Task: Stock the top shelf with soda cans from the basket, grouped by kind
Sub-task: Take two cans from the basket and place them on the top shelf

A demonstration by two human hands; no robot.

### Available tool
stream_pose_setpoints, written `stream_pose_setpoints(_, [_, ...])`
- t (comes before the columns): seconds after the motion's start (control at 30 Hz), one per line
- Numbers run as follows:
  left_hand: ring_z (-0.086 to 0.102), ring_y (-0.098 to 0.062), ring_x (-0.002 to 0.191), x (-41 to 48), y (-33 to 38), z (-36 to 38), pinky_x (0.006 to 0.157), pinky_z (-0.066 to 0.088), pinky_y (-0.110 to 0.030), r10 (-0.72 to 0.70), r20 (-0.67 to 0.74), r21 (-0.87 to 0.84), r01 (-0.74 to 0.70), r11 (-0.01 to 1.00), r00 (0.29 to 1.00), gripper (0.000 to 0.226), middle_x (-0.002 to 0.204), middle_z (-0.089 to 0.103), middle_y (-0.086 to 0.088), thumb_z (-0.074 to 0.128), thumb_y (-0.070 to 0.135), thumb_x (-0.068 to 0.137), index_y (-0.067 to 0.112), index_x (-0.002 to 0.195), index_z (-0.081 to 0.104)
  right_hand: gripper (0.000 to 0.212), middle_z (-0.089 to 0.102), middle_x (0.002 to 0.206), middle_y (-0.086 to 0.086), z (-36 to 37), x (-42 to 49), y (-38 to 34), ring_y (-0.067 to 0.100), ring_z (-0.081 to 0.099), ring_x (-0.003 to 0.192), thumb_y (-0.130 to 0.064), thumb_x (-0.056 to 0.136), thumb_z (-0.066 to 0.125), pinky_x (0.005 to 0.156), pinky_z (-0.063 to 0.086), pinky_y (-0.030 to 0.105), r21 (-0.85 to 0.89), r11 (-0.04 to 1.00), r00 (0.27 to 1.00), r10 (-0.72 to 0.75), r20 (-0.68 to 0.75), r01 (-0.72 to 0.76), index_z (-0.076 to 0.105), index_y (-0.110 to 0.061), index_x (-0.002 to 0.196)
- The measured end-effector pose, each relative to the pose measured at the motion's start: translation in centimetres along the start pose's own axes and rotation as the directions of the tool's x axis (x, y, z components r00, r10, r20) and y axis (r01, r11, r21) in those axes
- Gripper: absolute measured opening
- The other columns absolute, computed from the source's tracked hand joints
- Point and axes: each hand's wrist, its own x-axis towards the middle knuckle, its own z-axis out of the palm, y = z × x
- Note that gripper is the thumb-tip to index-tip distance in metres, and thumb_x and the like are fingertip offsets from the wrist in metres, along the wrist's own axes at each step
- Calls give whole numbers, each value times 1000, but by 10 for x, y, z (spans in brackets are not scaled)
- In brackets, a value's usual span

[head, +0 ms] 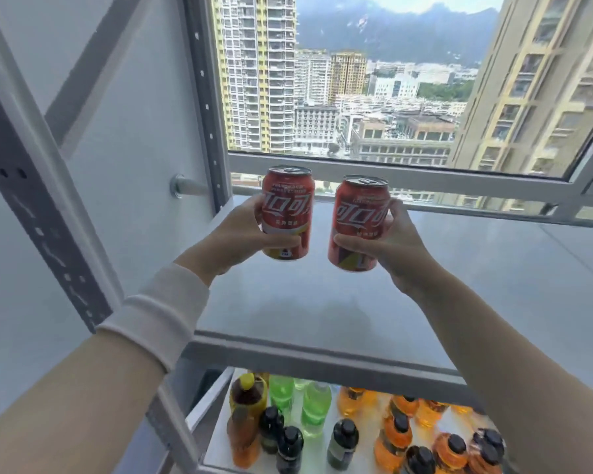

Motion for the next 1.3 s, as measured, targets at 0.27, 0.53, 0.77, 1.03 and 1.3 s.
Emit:
stream_pose_setpoints(0.27, [60, -9, 98, 90, -44, -35, 78, 47, -24, -44, 9, 10, 44, 999, 999, 60, 105, 64, 2, 79, 4, 65, 19, 116, 49, 76, 61, 104, -2, 34, 102, 31, 17, 61, 99, -9, 53, 87, 81, 51, 32, -169, 985, 1000, -21, 4, 21, 43, -20, 113])
stream_pose_setpoints(0.53, [62, -20, 106, 135, -80, -61, 92, 49, -34, -55, 11, -71, 56, 996, 998, 62, 113, 64, -9, 72, -5, 68, 8, 124, 49, 75, 56, 96, -10, 65, 165, 48, 18, 59, 101, -7, 51, 88, 89, 50, 37, -179, 983, 999, -42, -4, 41, 40, -20, 108])
stream_pose_setpoints(0.77, [61, -19, 107, 157, -103, -66, 92, 48, -36, -93, 39, -60, 95, 994, 995, 68, 115, 63, -8, 72, -11, 66, 5, 127, 47, 77, 58, 108, 0, 81, 189, 66, 19, 58, 104, -9, 52, 88, 92, 49, 41, -203, 978, 999, -33, 24, 37, 38, -18, 111])
stream_pose_setpoints(1.03, [58, -19, 114, 156, -104, -69, 95, 49, -39, -77, 115, -33, 81, 996, 990, 79, 122, 60, -8, 77, -1, 62, 11, 132, 42, 80, 57, 104, -4, 85, 181, 73, 16, 59, 103, -12, 50, 89, 91, 51, 42, -207, 976, 998, -59, 9, 60, 37, -20, 110])
stream_pose_setpoints(1.3, [56, -16, 114, 146, -102, -66, 93, 49, -34, -83, 109, -7, 84, 996, 991, 86, 119, 61, -1, 79, 13, 54, 17, 132, 43, 87, 53, 119, 3, 86, 168, 74, 17, 55, 111, -20, 46, 91, 95, 48, 42, -277, 957, 995, -98, -13, 91, 31, -24, 110])
